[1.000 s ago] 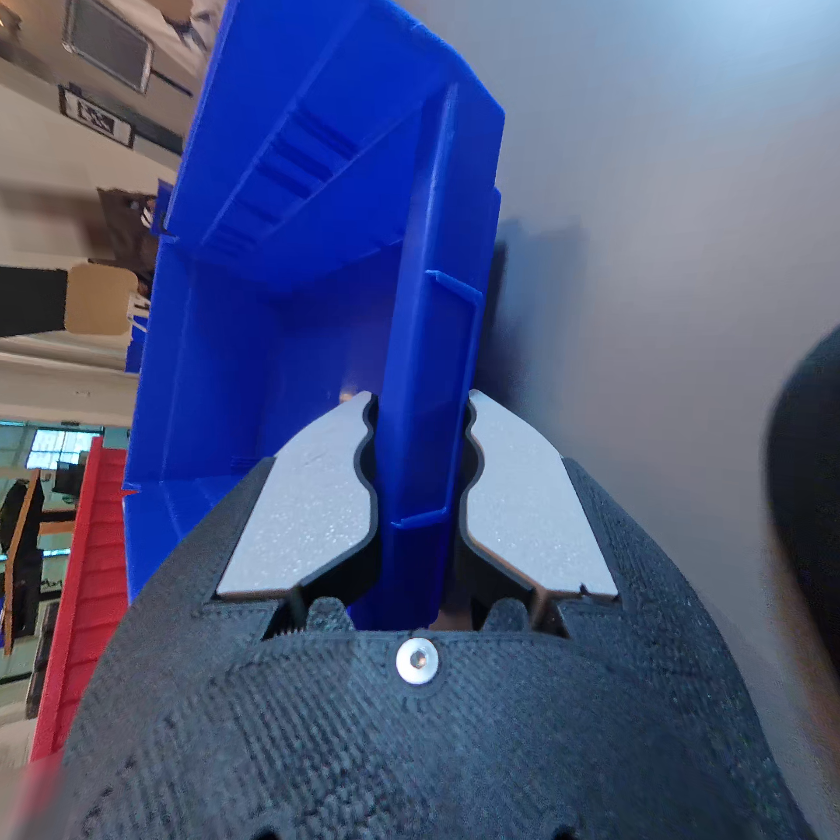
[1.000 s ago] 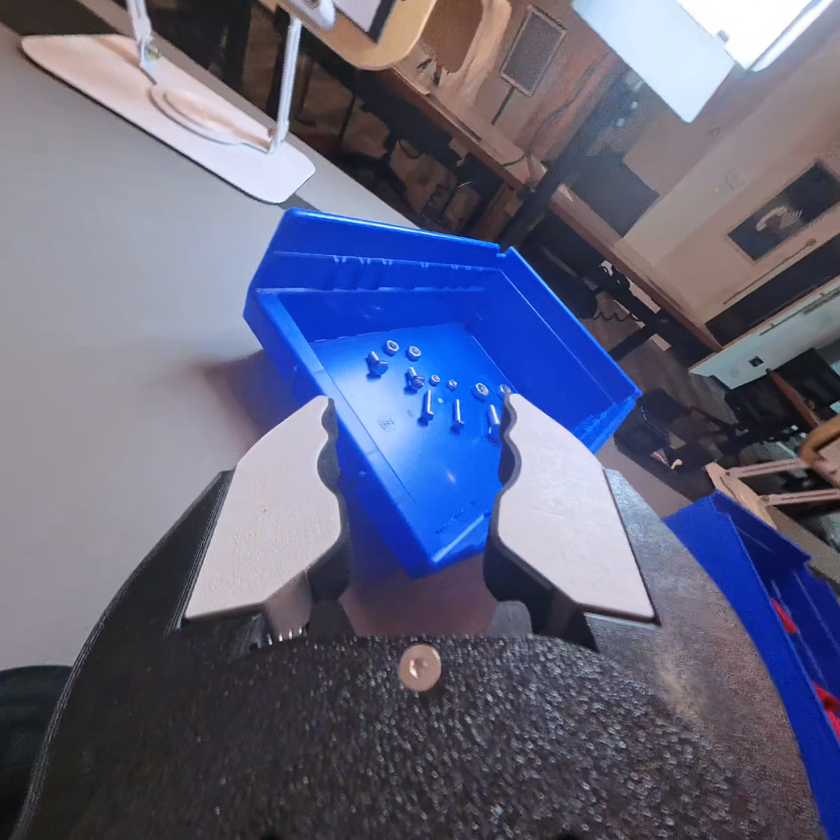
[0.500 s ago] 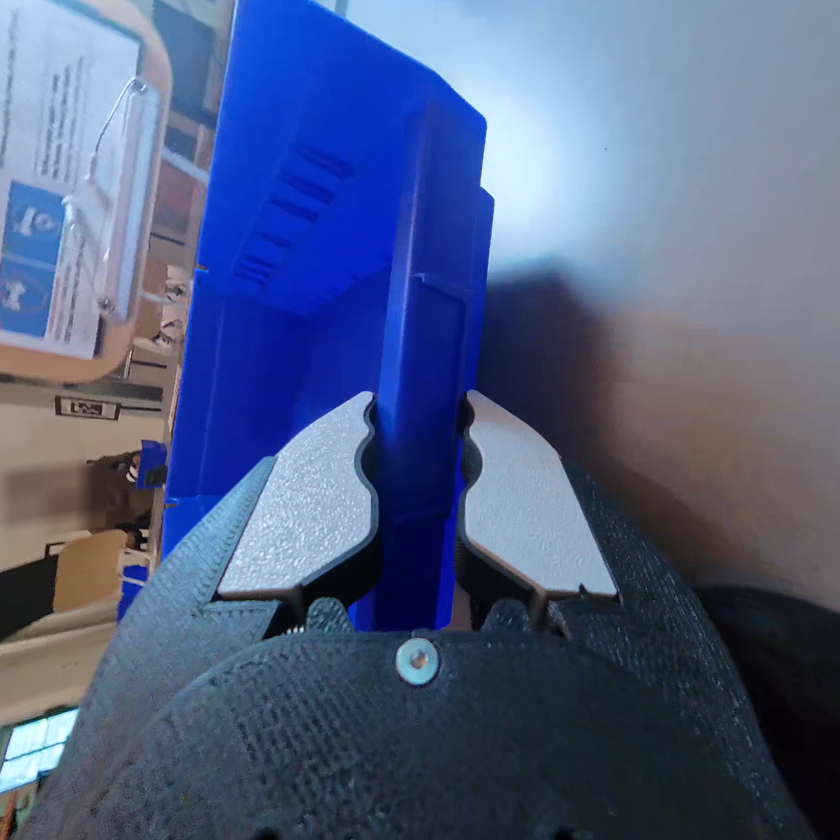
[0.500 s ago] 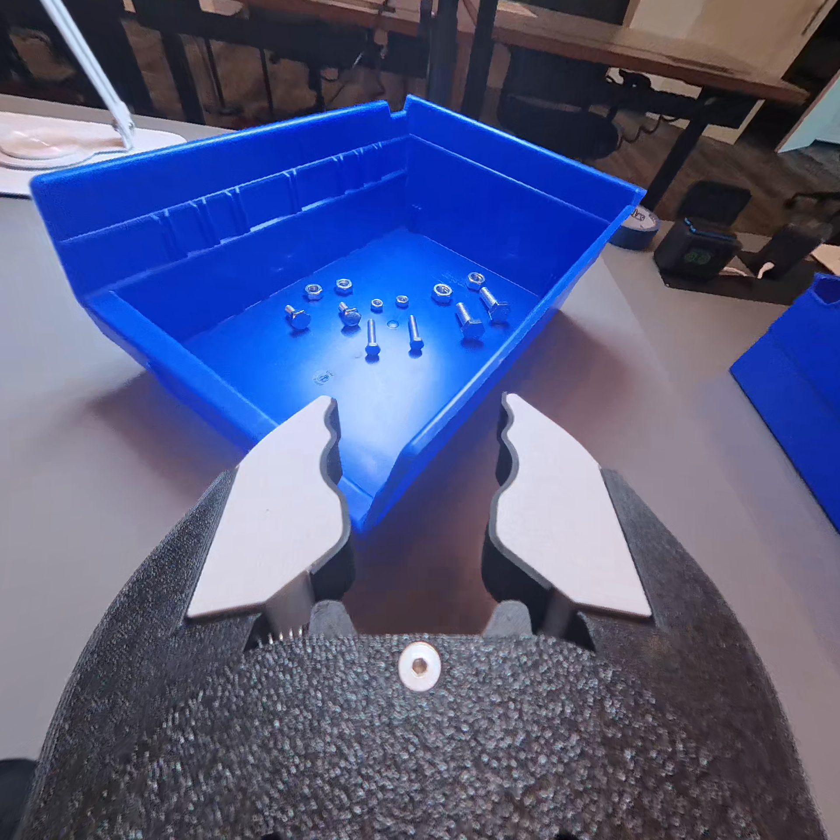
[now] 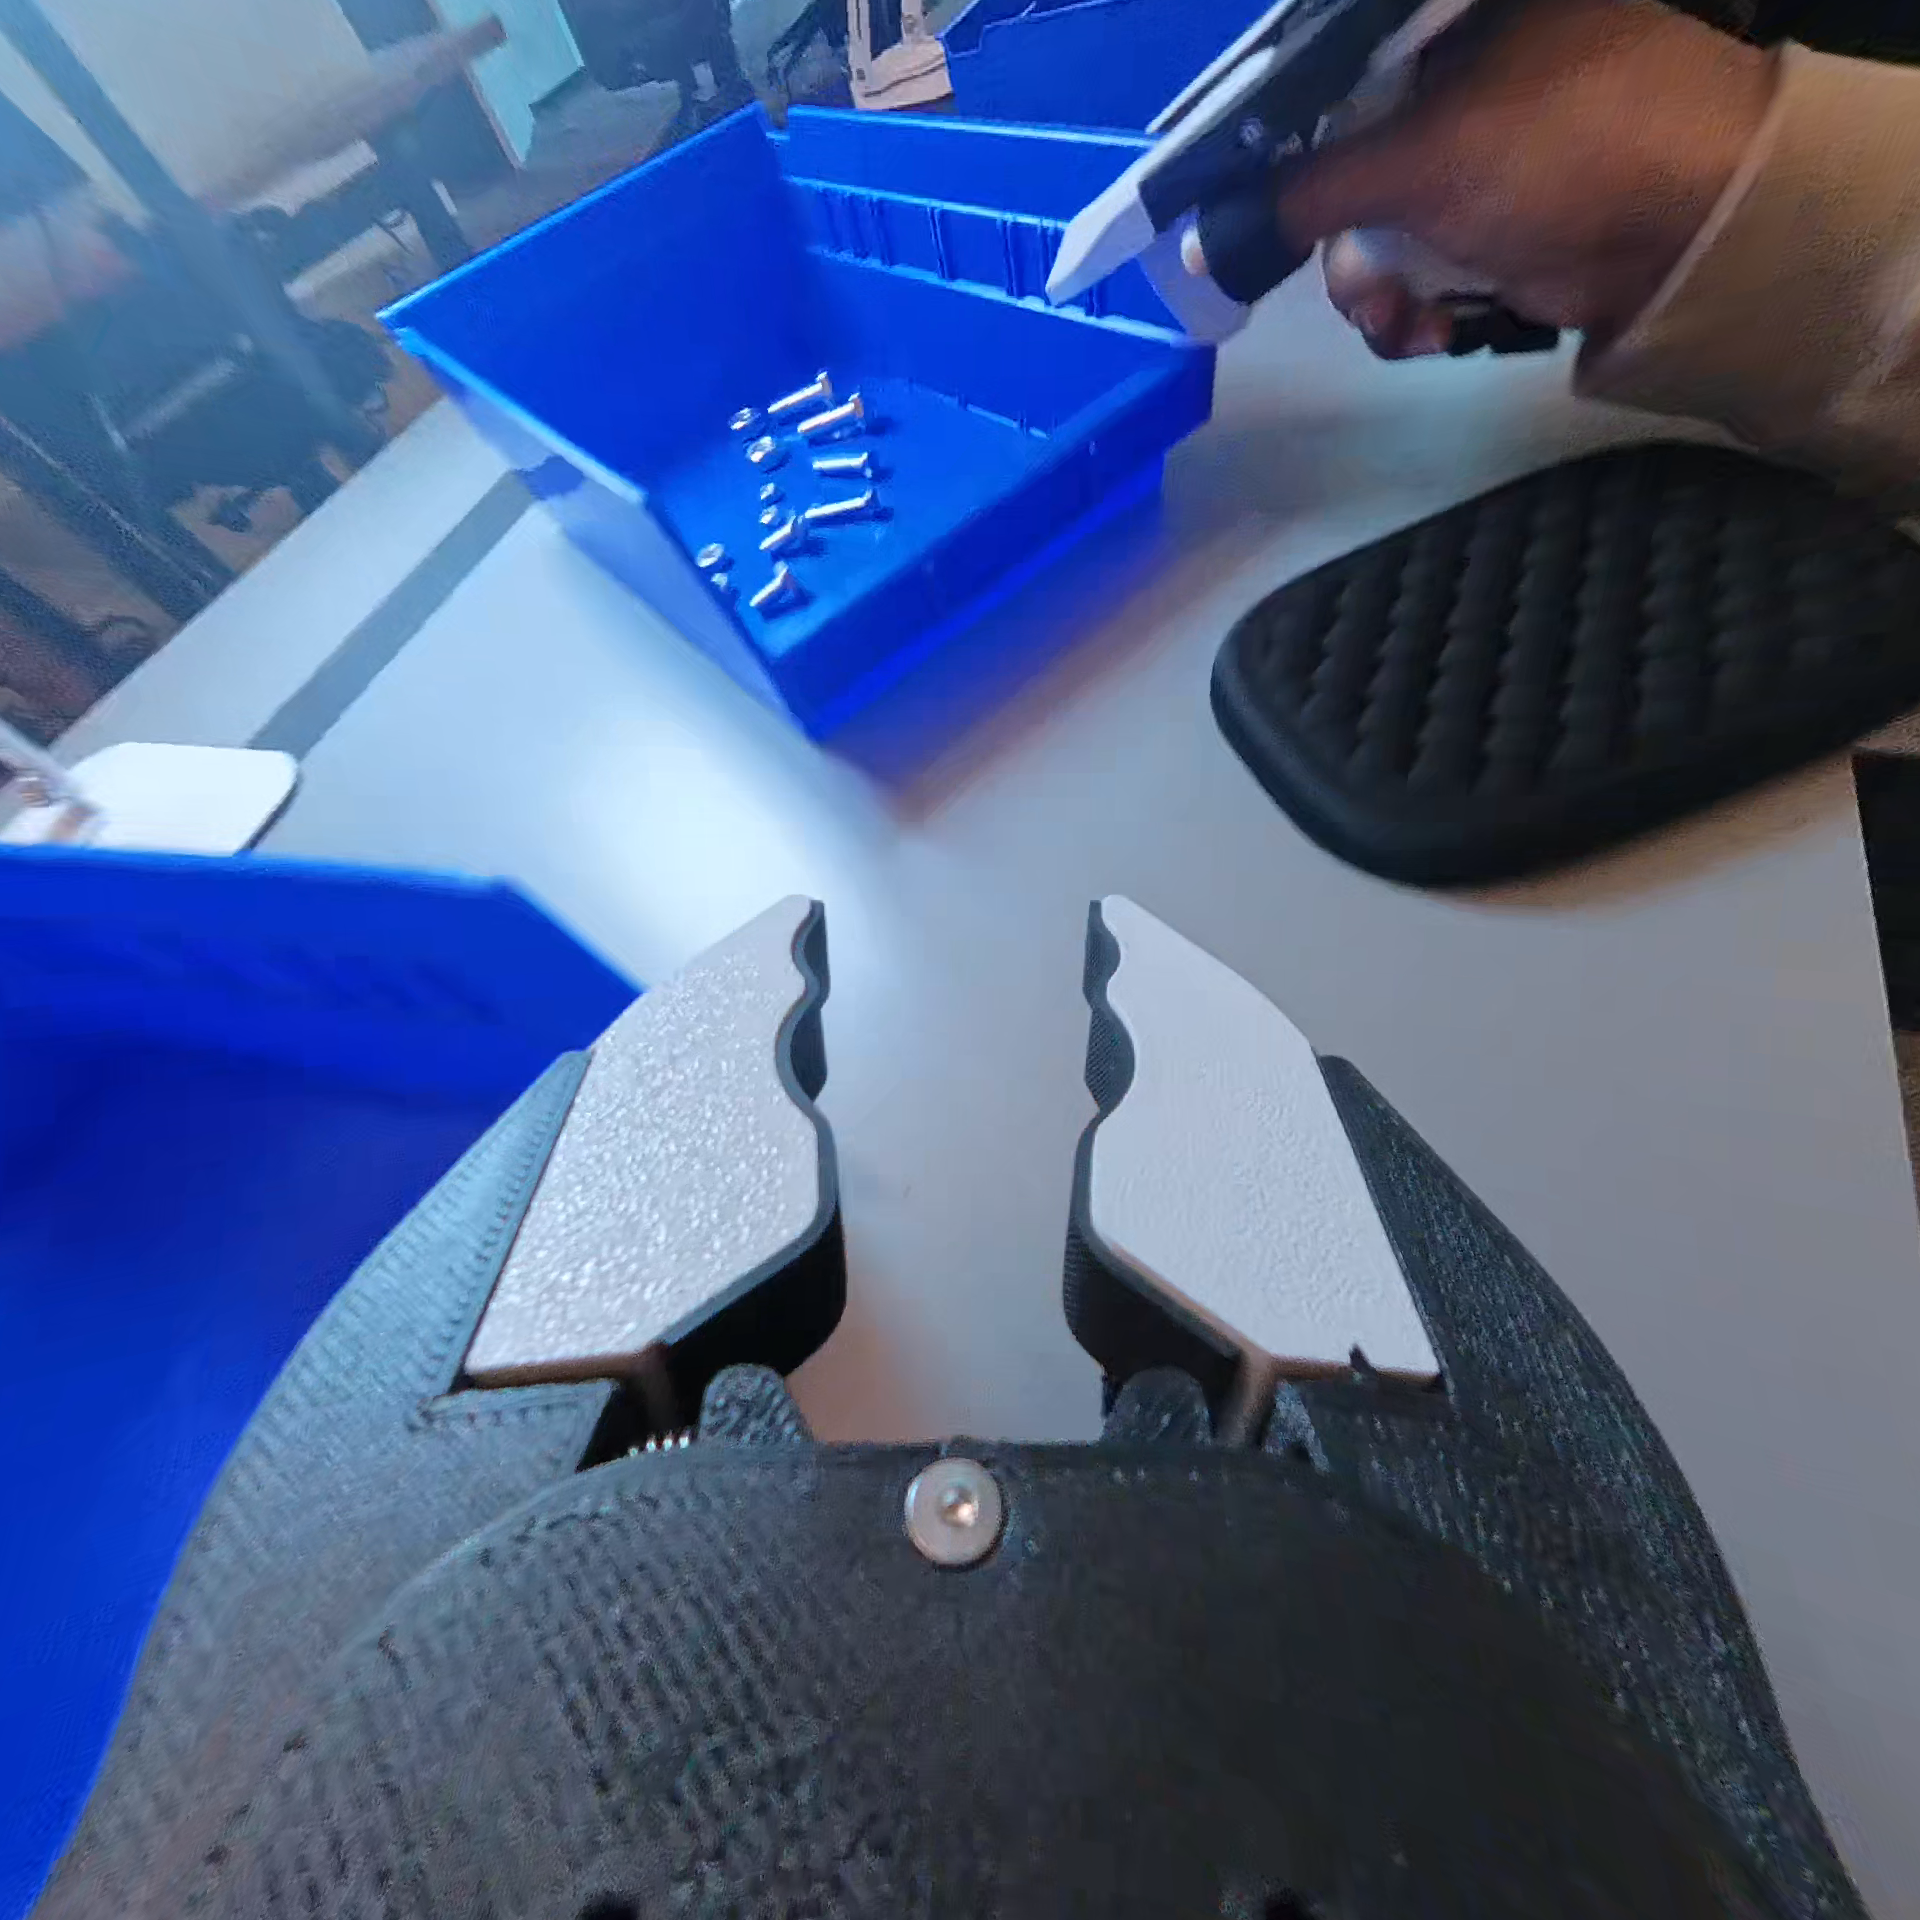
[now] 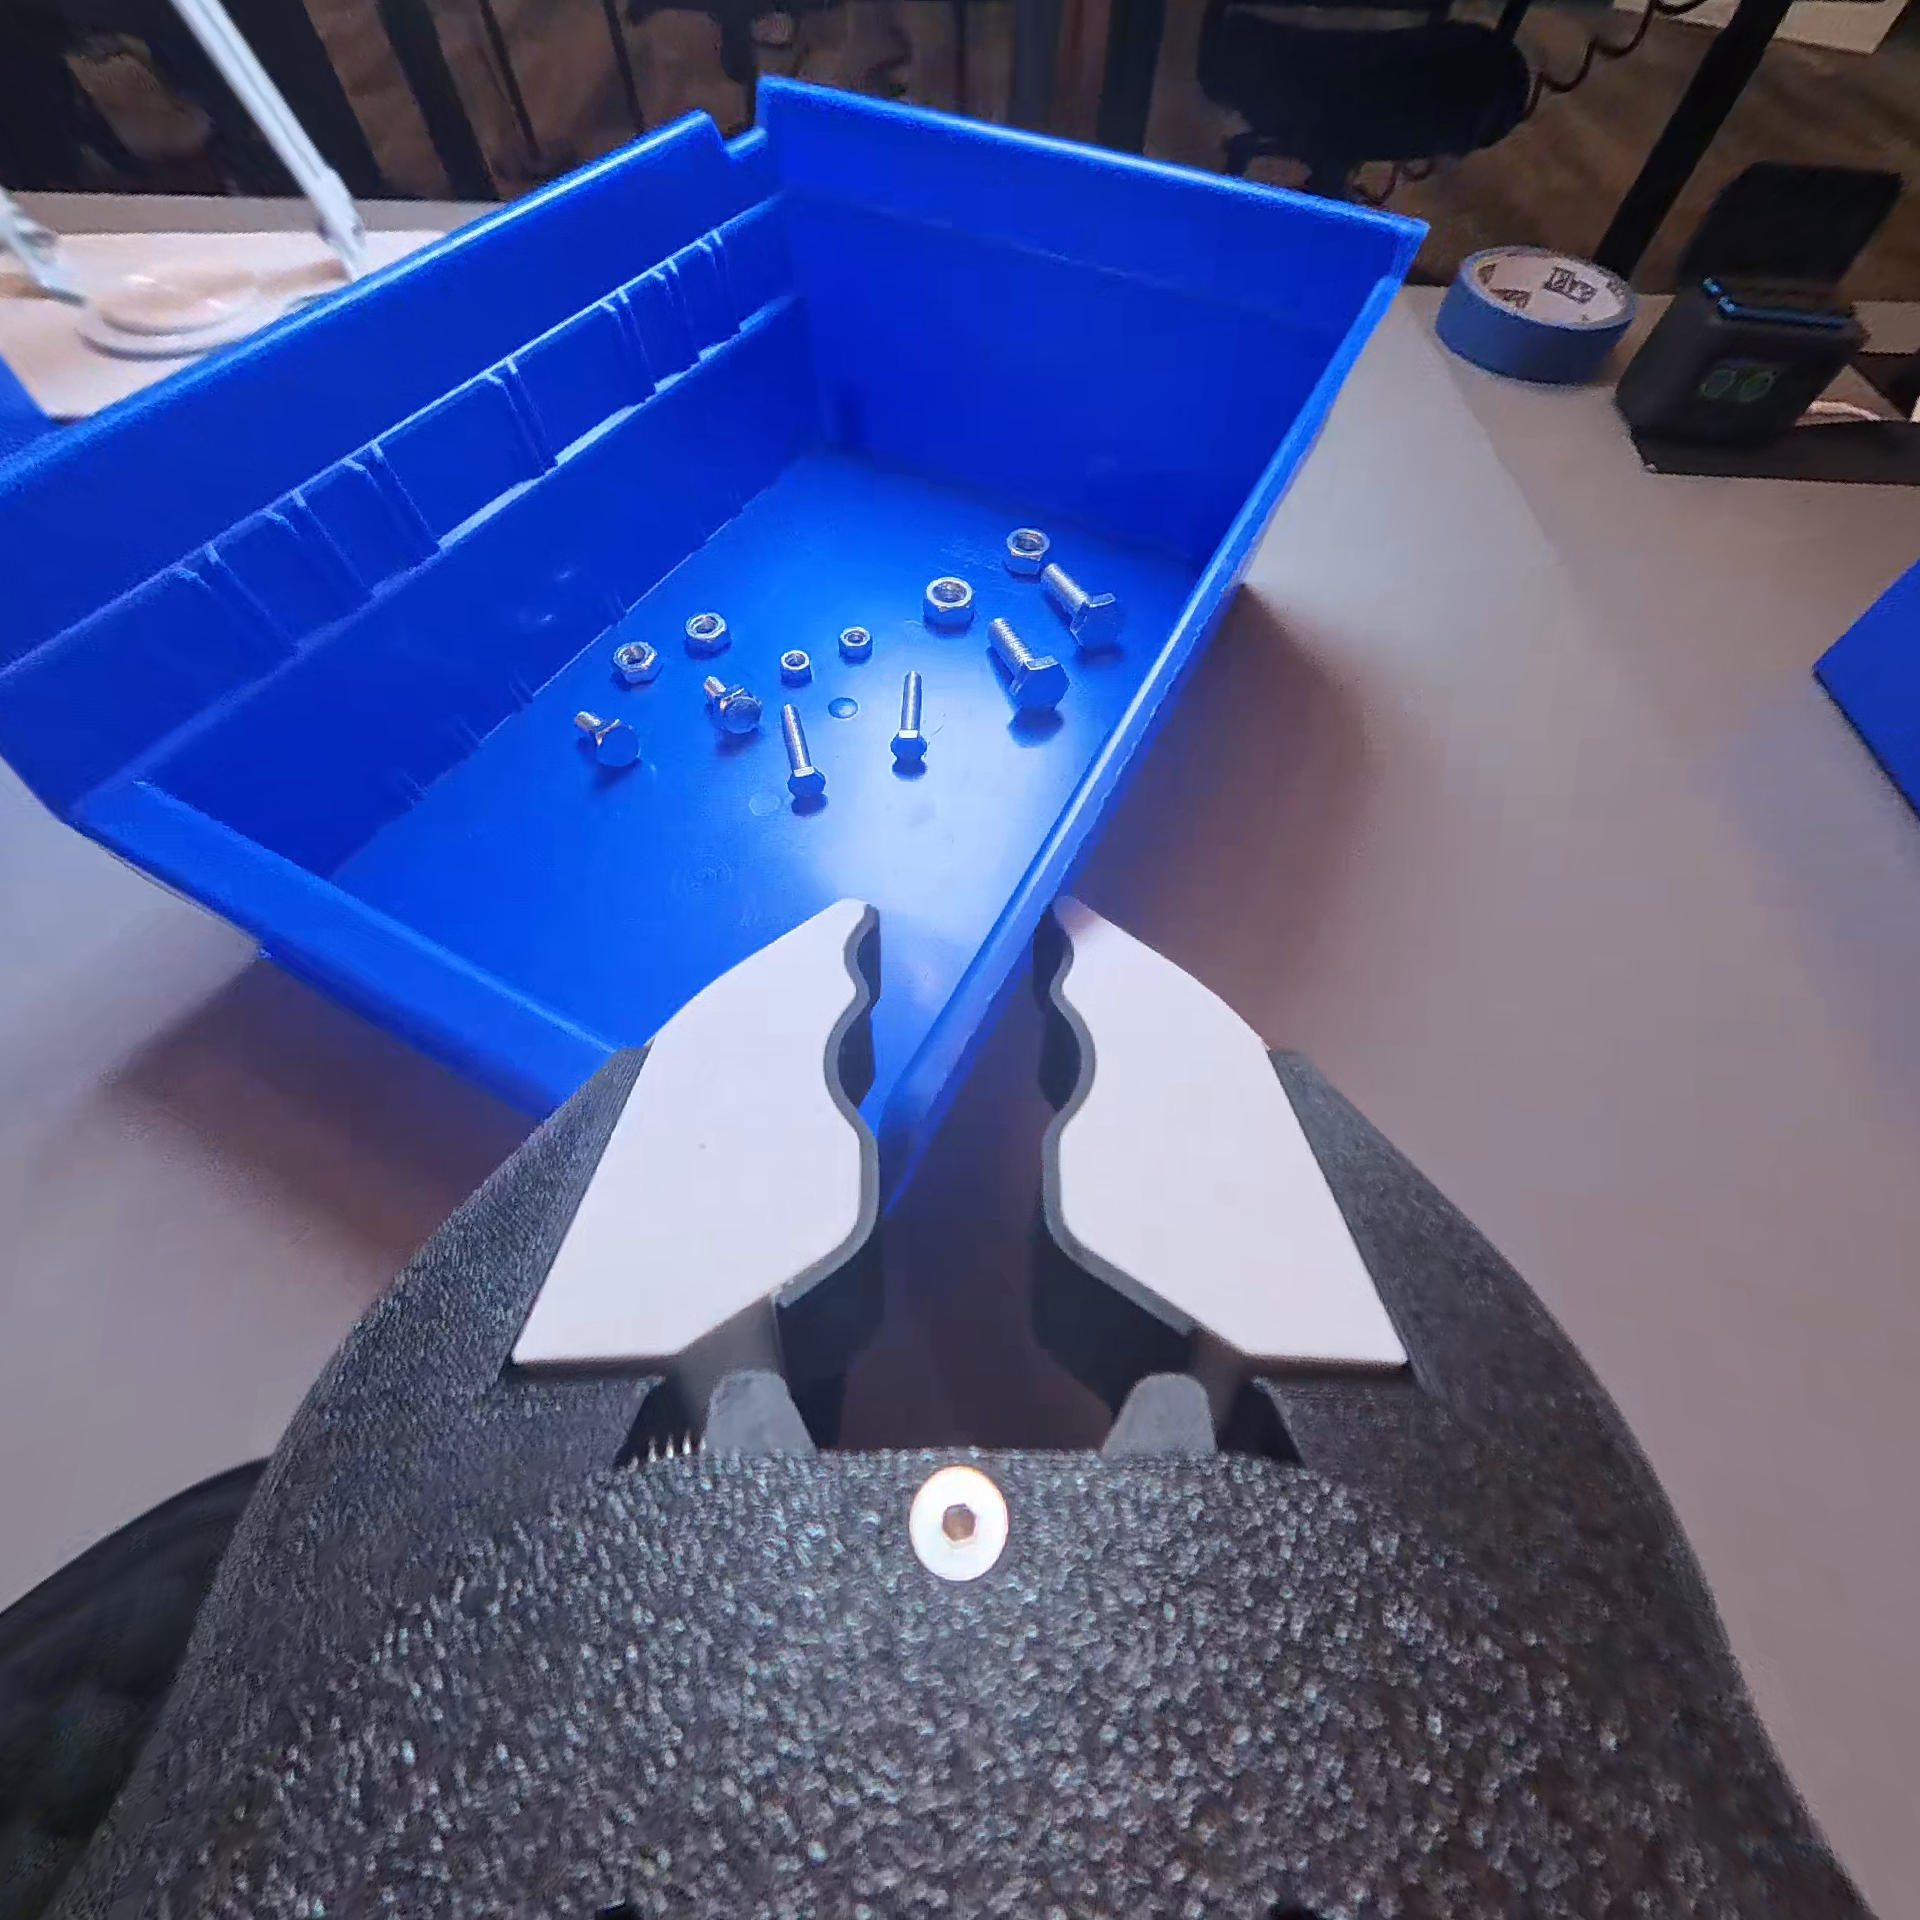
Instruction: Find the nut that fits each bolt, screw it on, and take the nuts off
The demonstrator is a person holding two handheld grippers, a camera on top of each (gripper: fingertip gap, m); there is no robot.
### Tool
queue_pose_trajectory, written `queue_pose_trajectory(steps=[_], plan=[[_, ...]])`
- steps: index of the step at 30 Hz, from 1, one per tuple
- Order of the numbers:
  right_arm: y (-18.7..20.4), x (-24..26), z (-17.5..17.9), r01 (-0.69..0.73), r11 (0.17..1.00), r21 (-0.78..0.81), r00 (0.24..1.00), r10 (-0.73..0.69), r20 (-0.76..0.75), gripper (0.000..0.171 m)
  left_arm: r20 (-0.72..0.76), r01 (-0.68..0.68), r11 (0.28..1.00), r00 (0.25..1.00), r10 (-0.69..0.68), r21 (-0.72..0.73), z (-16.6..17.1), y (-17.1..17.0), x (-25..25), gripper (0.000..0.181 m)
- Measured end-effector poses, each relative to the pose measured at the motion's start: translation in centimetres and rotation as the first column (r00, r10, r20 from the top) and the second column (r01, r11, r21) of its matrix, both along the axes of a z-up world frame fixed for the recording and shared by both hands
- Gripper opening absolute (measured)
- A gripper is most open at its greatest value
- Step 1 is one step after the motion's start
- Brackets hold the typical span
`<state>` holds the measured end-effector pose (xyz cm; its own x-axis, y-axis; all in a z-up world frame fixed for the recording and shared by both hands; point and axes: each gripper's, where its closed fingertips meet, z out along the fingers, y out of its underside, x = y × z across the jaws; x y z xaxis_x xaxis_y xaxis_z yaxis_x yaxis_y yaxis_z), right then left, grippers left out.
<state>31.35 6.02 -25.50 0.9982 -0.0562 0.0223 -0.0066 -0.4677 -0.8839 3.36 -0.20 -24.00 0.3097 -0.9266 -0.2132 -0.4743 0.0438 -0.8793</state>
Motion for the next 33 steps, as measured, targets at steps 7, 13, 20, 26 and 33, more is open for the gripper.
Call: queue_pose_trajectory(steps=[7,13,20,26,33], plan=[[-3.7,-4.7,0.1,-0.096,0.995,0.023,0.995,0.096,0.008,0.025,0.042,-0.131,0.975,0.989,0.141,-0.181,-1.6,6.0,6.5,0.038],[-5.4,-5.9,2.1,-0.107,0.991,0.082,0.994,0.108,-0.010,0.021,-0.013,-0.172,0.985,0.985,0.172,0.015,0.2,5.4,5.2,0.015],[-7.4,-10.6,10.4,-0.213,0.945,0.250,0.975,0.222,-0.007,0.020,0.049,-0.218,0.960,0.976,0.212,0.177,8.6,1.3,0.4,0.017],[-6.1,-22.9,15.2,-0.464,0.827,0.317,0.871,0.492,-0.010,0.021,0.078,-0.425,0.874,0.905,0.419,0.235,13.5,-1.8,-11.7,0.017],[-4.7,-41.5,14.6,-0.733,0.632,0.254,0.636,0.768,-0.074,0.022,0.012,-0.684,0.696,0.715,0.699,0.218,13.8,-6.2,-28.5,0.018]])
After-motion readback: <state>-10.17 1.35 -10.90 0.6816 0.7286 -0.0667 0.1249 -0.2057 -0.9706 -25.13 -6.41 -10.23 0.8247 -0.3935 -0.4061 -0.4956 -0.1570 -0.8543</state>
